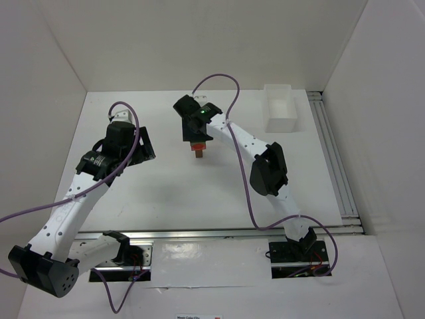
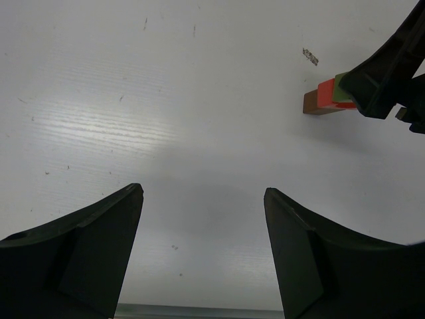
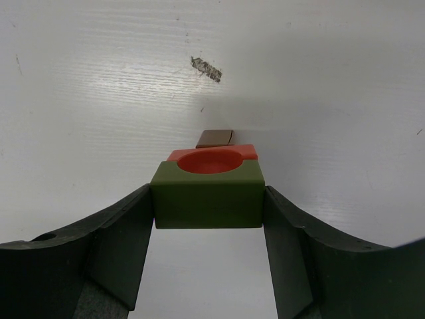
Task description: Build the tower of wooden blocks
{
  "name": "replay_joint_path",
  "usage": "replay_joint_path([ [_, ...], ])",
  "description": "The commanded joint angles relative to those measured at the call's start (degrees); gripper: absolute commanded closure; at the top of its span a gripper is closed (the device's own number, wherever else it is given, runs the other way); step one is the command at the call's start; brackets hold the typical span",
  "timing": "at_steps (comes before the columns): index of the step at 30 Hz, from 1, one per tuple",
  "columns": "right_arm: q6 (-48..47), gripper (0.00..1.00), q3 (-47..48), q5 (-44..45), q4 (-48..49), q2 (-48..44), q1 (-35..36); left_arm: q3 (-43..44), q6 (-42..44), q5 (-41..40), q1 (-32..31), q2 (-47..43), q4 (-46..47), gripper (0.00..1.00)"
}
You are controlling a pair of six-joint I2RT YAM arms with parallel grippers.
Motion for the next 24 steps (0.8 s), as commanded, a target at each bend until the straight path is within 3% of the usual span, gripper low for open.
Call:
replay_joint_path([
  [1, 0.0, 0.37, 0.0, 1.3, -1.4, 0.8, 0.6, 0.9, 1.4, -1.0, 0.4, 0.1, 1.2, 0.14],
  [8, 0.0, 0.37, 0.6, 1.3, -1.4, 0.8, 0.6, 0.9, 1.4, -1.0, 0.4, 0.1, 1.2, 0.14],
  [14, -0.5, 0.25, 1.1, 1.3, -1.4, 0.8, 0.6, 0.9, 1.4, -0.5, 0.4, 0.1, 1.2, 0.14],
  [17, -0.5, 0.09, 1.7, 1.3, -1.4, 0.8, 0.6, 0.9, 1.4, -0.5, 0.4, 0.1, 1.2, 0.14],
  [24, -1.0, 0.06, 1.7, 1.3, -1.4, 1.3, 0.6, 0.9, 1.4, -0.5, 0.4, 0.1, 1.8, 0.14],
])
